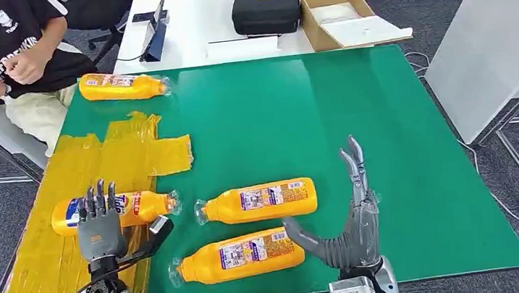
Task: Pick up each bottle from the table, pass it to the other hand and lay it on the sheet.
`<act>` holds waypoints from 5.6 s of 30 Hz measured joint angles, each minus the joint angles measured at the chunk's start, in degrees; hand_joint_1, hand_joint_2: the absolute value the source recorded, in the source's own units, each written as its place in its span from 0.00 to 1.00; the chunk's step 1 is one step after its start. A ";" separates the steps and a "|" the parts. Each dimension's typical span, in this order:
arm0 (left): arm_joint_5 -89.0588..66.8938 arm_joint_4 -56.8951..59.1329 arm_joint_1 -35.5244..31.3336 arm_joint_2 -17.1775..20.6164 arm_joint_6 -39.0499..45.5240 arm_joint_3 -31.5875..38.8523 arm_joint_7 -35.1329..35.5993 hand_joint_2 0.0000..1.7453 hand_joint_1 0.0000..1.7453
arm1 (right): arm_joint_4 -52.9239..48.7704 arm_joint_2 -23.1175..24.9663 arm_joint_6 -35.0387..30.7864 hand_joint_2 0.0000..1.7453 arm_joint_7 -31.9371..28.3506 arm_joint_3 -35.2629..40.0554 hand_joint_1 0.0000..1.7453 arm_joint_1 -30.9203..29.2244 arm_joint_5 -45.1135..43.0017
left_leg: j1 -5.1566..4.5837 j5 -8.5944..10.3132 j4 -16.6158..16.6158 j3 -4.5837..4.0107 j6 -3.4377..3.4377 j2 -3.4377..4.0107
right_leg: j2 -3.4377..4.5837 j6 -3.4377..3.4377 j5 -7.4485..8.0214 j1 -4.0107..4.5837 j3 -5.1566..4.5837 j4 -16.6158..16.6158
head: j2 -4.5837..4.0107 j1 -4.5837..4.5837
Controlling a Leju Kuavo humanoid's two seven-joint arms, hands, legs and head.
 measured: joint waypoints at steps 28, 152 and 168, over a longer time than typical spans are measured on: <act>27.69 -59.04 26.14 -7.83 -0.09 -5.88 -30.95 1.00 0.00 | -6.43 -1.18 -4.17 1.00 6.80 -5.71 0.00 9.98 15.67 | -0.15 -0.42 0.01 -0.15 0.19 0.10 | 0.10 0.20 -0.25 -0.03 -0.10 -0.14 | 0.00 0.00; 58.77 -45.15 15.25 -11.89 -10.93 -10.88 -46.05 1.00 0.00 | 54.18 10.17 16.38 1.00 30.65 1.41 1.00 -30.23 30.13 | -0.15 -0.21 0.04 0.03 0.28 0.06 | 0.06 0.22 -0.17 -0.01 0.12 -0.08 | 0.00 -0.02; 57.00 -45.05 14.94 -13.44 -12.83 -9.55 -44.94 1.00 0.00 | 23.25 9.38 0.99 1.00 13.13 -9.95 1.00 -11.75 9.07 | -0.16 -0.24 0.04 -0.05 0.26 0.00 | 0.02 0.20 -0.19 -0.02 0.07 -0.10 | 0.00 0.02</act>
